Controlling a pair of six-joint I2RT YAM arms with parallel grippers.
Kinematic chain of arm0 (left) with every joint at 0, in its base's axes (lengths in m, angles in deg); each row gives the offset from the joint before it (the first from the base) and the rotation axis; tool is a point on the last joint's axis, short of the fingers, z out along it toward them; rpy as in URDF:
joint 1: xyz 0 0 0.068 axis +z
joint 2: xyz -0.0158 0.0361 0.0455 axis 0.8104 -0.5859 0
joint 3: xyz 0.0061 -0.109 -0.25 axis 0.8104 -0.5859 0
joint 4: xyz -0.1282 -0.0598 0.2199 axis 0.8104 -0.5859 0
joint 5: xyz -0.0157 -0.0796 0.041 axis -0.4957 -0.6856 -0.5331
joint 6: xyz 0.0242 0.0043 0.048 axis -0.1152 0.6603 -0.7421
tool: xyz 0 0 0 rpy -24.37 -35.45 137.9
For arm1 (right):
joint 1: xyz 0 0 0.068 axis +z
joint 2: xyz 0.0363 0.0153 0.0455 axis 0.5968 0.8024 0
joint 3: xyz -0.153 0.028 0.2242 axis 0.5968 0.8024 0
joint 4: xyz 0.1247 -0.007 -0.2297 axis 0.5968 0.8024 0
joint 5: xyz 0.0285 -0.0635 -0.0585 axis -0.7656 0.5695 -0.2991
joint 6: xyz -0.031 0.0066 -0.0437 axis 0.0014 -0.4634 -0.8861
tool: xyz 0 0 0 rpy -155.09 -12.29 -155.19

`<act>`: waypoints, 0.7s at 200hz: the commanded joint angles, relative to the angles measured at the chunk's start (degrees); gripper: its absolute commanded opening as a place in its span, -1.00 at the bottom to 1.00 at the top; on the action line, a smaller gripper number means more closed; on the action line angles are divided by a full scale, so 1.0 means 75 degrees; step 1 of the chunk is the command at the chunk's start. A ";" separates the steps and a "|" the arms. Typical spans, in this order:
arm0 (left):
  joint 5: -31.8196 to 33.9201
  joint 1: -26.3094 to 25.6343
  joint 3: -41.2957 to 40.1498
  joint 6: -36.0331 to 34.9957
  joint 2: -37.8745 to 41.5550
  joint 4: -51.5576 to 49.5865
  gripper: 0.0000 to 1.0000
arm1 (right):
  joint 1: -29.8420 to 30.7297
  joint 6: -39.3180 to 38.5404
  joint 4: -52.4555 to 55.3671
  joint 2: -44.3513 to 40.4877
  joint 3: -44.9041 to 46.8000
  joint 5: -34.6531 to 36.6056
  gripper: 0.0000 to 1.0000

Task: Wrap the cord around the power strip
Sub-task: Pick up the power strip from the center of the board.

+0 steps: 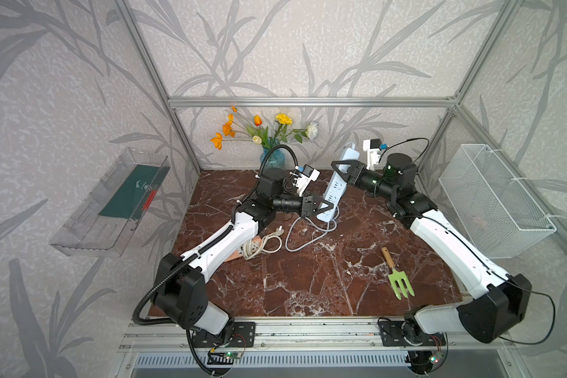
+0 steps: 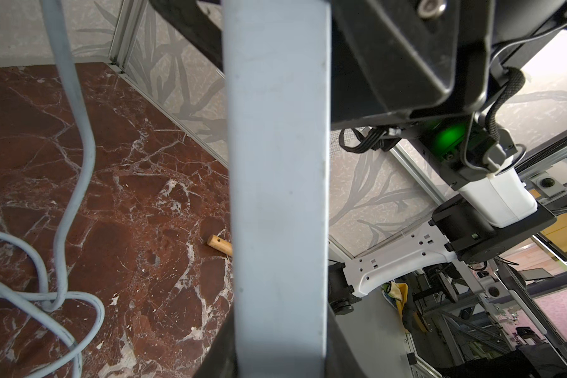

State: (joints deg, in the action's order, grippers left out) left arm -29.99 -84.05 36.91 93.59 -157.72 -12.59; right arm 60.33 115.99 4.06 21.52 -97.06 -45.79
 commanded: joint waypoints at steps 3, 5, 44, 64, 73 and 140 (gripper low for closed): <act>-0.0045 0.0013 0.0315 0.0208 0.0055 0.0739 -0.11 | 0.0065 0.0750 -0.1349 -0.0278 0.0361 0.0210 -0.84; -0.0036 0.0009 0.0304 0.0250 0.0061 0.0770 -0.07 | 0.0065 0.0786 -0.1415 -0.0287 0.0406 0.0227 -0.86; 0.3042 0.0203 0.0903 -0.1739 0.0632 -0.2021 0.42 | 0.0209 0.0561 -0.1067 -0.0615 0.0633 0.1063 -1.00; 0.4534 0.0055 0.1301 -0.2673 0.0760 -0.2813 0.46 | 0.0463 0.0079 -0.0096 -0.0710 0.0304 0.2010 -1.00; 0.5091 -0.0211 0.1443 -0.3148 0.0775 -0.3095 0.49 | 0.0583 -0.0067 0.0322 -0.0700 0.0107 0.2484 -1.00; 0.6856 -0.1652 0.1518 -0.4469 0.0352 -0.2942 0.61 | 0.1469 -0.0055 0.1080 -0.0493 -0.0415 0.4376 -1.00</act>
State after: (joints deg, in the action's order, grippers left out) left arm 16.74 -96.13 47.42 64.21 -154.33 -33.18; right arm 69.96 116.01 12.06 18.75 -97.56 -19.86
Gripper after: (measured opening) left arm 0.805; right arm 0.487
